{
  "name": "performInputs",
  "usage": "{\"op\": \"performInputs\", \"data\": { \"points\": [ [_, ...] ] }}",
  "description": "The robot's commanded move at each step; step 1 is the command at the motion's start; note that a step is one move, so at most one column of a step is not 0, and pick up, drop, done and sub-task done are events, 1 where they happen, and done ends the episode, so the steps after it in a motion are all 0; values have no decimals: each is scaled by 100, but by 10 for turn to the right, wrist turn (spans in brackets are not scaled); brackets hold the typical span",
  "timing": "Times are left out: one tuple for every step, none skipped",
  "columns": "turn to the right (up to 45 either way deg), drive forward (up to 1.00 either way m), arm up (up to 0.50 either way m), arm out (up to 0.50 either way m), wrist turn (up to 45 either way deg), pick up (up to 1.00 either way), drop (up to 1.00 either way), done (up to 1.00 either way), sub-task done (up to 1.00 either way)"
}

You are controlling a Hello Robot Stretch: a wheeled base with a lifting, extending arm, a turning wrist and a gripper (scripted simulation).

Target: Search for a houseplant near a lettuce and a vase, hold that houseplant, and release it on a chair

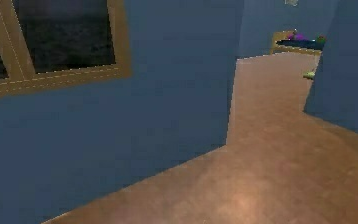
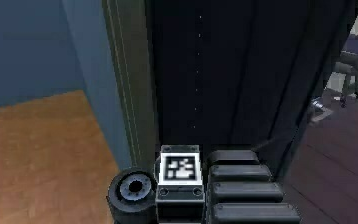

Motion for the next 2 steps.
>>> {"op": "performInputs", "data": {
  "points": [
    [0,30,0,0,0,0,0,0,0],
    [330,0,0,0,0,0,0,0,0]
  ]
}}
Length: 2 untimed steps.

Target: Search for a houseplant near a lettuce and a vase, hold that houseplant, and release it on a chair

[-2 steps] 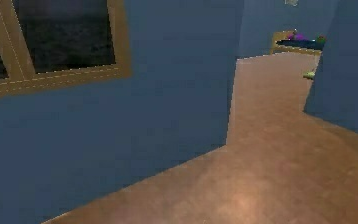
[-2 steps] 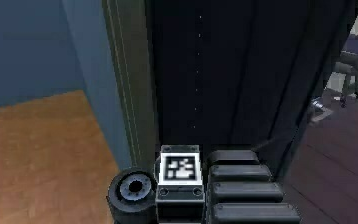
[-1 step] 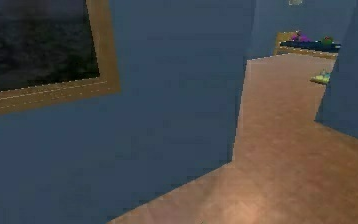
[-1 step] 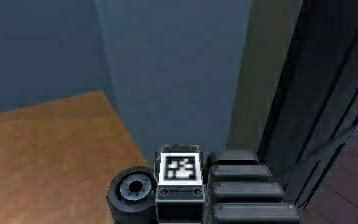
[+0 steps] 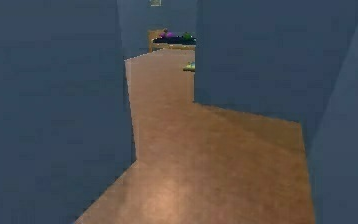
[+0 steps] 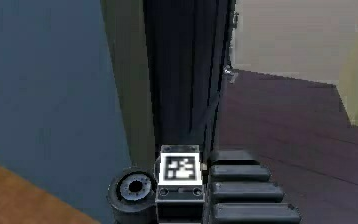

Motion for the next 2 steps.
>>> {"op": "performInputs", "data": {
  "points": [
    [0,100,0,0,0,0,0,0,0],
    [30,0,0,0,0,0,0,0,0]
  ]
}}
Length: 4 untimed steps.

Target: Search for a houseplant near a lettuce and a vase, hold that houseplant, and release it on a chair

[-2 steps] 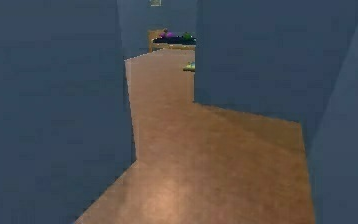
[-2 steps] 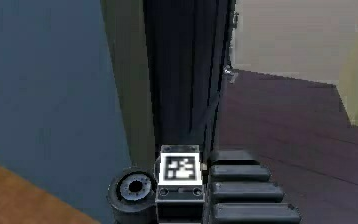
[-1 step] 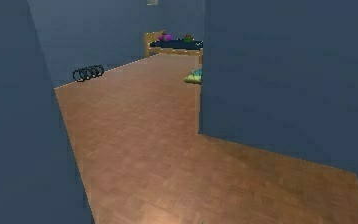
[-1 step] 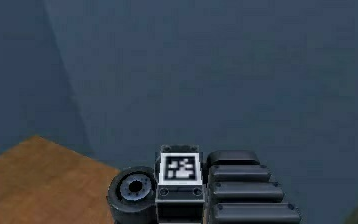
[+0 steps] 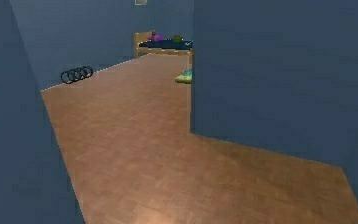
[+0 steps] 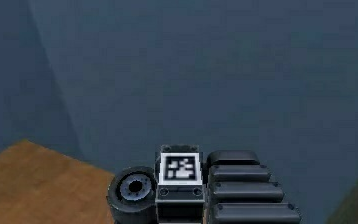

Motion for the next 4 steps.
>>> {"op": "performInputs", "data": {
  "points": [
    [120,0,0,0,0,0,0,0,0],
    [0,70,0,0,0,0,0,0,0],
    [-60,0,0,0,0,0,0,0,0],
    [0,5,0,0,0,0,0,0,0]
  ]
}}
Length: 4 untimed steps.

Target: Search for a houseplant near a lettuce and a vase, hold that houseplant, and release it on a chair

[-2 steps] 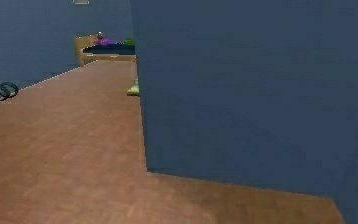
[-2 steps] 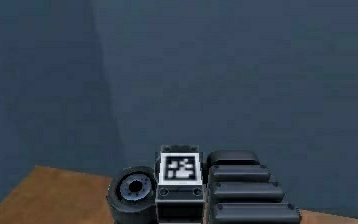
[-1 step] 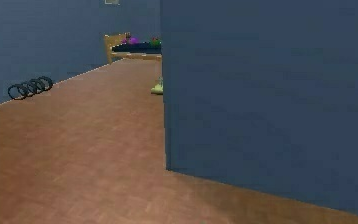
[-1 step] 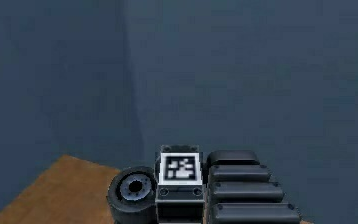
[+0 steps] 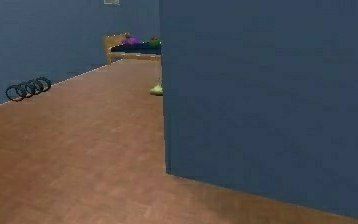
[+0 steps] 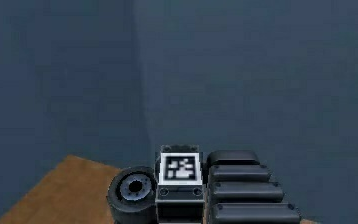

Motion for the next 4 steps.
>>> {"op": "performInputs", "data": {
  "points": [
    [-180,0,0,0,0,0,0,0,0],
    [0,100,0,0,0,0,0,0,0],
    [-60,0,0,0,0,0,0,0,0],
    [0,65,0,0,0,0,0,0,0]
  ]
}}
